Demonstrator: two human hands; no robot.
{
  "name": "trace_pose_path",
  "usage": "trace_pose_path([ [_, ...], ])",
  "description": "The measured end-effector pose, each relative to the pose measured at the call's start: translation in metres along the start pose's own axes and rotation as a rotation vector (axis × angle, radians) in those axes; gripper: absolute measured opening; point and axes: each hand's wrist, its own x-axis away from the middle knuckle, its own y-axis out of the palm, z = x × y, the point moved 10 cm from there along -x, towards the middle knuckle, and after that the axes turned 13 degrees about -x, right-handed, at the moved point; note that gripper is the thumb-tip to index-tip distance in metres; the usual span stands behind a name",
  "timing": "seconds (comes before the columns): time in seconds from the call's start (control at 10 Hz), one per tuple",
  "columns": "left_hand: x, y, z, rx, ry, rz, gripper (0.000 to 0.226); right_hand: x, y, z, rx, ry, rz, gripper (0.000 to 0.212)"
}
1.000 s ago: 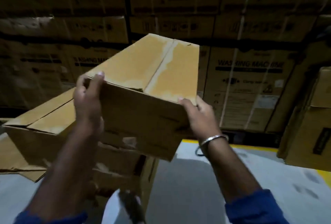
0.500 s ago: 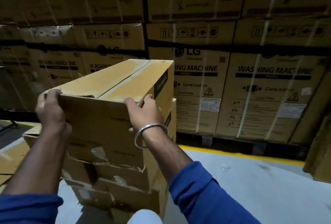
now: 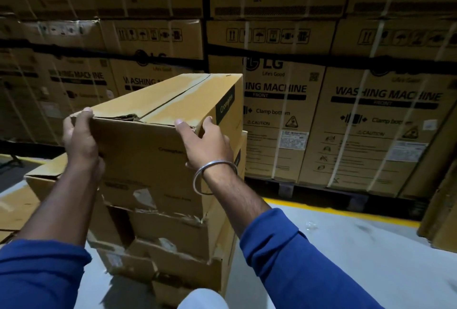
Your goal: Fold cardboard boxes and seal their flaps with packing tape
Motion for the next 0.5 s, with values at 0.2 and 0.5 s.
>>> trace_pose_path([
  [0.2, 0.003, 0.015, -0.003, -0.006, -0.017, -0.066, 0.047, -0.004, -0.016, -0.002, 0.086, -0.055, 0.054, 0.091],
  [0.5, 0.077, 0.011, -0.026, -0.335, -0.014, -0.069, 0.083, 0.006, -0.052, 0.031, 0.17, -0.076, -0.114, 0.071],
])
